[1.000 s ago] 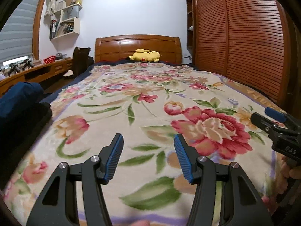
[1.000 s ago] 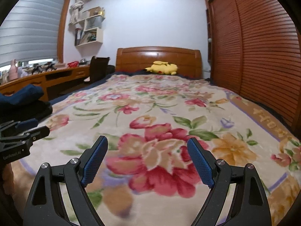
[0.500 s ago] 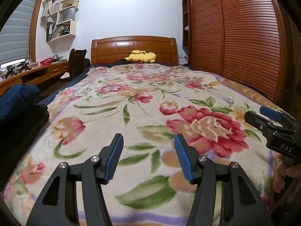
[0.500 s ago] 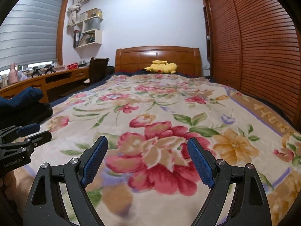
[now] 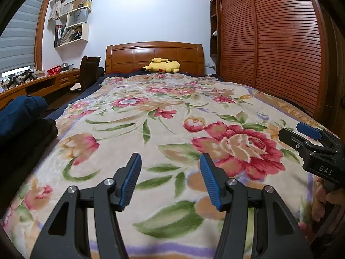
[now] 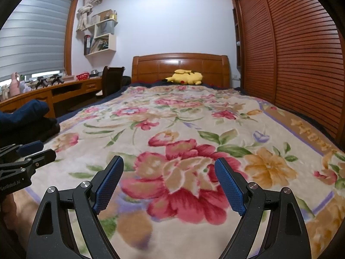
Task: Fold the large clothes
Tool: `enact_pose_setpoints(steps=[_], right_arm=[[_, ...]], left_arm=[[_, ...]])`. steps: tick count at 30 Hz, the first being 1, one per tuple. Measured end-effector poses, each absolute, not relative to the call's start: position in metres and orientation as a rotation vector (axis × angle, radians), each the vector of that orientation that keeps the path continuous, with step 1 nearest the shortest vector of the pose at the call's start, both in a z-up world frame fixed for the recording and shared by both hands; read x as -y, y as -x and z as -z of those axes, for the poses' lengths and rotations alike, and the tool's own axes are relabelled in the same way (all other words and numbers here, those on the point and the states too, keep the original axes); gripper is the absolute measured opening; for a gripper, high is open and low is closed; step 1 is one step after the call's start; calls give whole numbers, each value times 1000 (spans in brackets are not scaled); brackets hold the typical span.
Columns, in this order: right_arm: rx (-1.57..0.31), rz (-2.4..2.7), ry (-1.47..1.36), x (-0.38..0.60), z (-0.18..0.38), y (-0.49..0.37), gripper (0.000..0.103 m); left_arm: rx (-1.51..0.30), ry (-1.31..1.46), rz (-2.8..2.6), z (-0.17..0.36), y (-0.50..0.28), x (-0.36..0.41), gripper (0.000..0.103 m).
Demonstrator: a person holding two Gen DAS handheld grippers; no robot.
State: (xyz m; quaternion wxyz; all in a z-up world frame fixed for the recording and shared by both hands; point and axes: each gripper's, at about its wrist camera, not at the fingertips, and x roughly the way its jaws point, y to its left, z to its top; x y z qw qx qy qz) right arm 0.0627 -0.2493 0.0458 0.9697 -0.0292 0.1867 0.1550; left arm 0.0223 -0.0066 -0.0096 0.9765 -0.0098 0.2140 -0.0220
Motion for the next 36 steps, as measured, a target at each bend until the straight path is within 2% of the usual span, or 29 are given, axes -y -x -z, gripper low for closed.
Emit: enact_pose_setpoints(steps=[36], right_arm=[[-375, -314, 58, 250, -44, -63, 88]], left_arm=[[-421, 23, 36, 9, -20, 7, 56]])
